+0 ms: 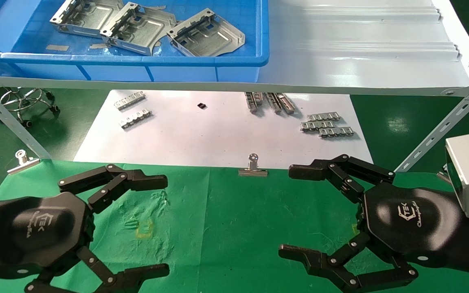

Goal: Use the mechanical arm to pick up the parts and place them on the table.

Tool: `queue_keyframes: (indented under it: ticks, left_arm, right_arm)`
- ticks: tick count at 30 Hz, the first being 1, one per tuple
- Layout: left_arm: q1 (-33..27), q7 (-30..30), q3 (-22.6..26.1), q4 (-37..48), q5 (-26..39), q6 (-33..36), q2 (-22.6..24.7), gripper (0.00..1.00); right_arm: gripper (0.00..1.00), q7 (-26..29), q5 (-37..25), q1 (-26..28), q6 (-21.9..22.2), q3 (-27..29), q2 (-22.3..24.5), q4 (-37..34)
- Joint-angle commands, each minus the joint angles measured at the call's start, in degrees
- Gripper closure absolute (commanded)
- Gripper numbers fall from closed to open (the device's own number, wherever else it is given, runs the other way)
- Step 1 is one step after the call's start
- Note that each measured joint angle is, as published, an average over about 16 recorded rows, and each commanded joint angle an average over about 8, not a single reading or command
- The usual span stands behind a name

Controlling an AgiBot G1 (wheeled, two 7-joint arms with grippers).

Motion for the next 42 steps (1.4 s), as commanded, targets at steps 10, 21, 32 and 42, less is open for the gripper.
queue_keyframes:
  ticks: [10,21,32,42]
  left_arm:
    - [0.00,0.00,0.00,0.00,0.00,0.00,0.00,0.00]
    - [0.01,-0.05,-0.08,0.20,-0.19,-0.28,0.18,0.00]
    - [-2.08,-0.92,-0.79,1.72,0.35,-9.59,4.65,0.00]
    - [-12.02,-2.54,0.84,8.38,6.29,-18.34,9.30,0.00]
  right_arm:
    - [0.00,0.00,0.00,0.00,0.00,0.00,0.00,0.00]
    - [1.00,0.00,0.00,0.00,0.00,0.00,0.00,0.00]
    - [1.00,0.00,0.00,0.00,0.00,0.00,0.00,0.00]
    - [1.00,0.00,0.00,0.00,0.00,0.00,0.00,0.00]
